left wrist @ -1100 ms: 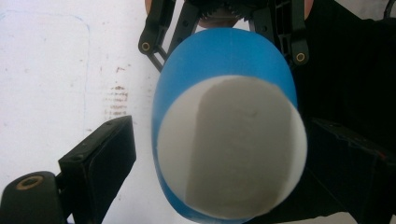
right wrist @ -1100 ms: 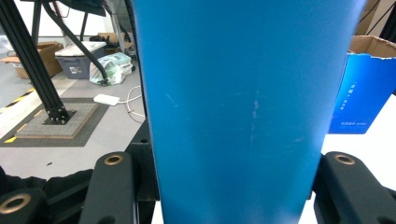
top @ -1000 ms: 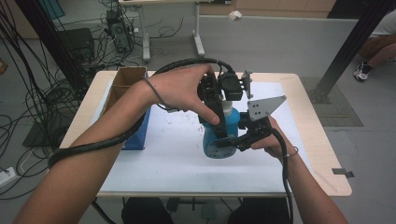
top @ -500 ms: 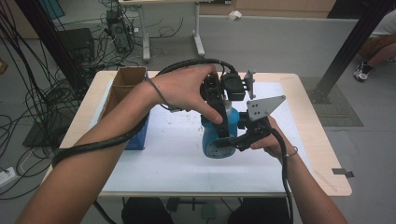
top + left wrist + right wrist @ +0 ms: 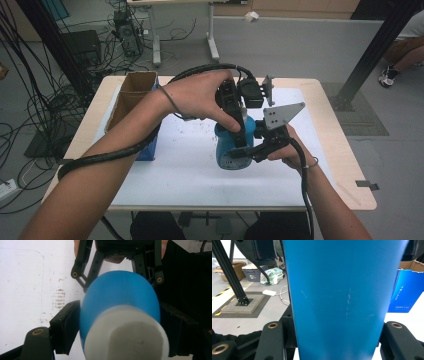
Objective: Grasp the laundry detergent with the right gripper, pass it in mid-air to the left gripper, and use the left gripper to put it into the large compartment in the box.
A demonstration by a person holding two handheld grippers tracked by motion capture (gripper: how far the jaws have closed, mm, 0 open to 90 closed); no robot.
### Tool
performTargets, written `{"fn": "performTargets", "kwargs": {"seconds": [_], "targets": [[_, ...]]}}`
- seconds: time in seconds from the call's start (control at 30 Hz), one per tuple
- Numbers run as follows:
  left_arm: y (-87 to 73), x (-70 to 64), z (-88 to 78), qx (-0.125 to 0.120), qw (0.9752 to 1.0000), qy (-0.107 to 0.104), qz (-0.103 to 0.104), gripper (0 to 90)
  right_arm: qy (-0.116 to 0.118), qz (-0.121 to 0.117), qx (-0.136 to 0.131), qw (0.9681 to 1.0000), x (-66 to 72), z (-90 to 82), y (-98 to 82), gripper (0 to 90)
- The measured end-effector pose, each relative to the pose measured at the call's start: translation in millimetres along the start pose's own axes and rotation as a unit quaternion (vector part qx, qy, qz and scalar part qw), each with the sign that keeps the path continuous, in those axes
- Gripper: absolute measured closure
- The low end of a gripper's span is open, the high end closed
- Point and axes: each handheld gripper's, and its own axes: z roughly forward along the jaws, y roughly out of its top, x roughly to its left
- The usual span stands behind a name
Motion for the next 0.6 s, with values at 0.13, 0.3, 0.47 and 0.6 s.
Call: {"fn": "performTargets", "kwargs": {"seconds": [0.13,0.3,0.47,0.6], "targets": [[-0.8,0.9,-0.3,0.0,1.0,0.0,-0.004,28.7,0.0,0.0,0.001,1.0,-0.1,0.3,0.3,44.8],[-1.7,2.2,0.4,0.0,1.0,-0.002,-0.006,32.7,0.0,-0.001,0.002,1.0,0.2,0.8,0.7,44.7],[-1.4,2.0,0.5,0.001,1.0,-0.004,-0.004,36.5,0.001,0.0,0.001,1.0,-0.1,1.4,0.7,44.8],[-1.1,2.2,0.5,-0.001,1.0,-0.002,-0.004,36.9,0.001,-0.001,0.001,1.0,-0.7,1.2,0.7,44.8]]}}
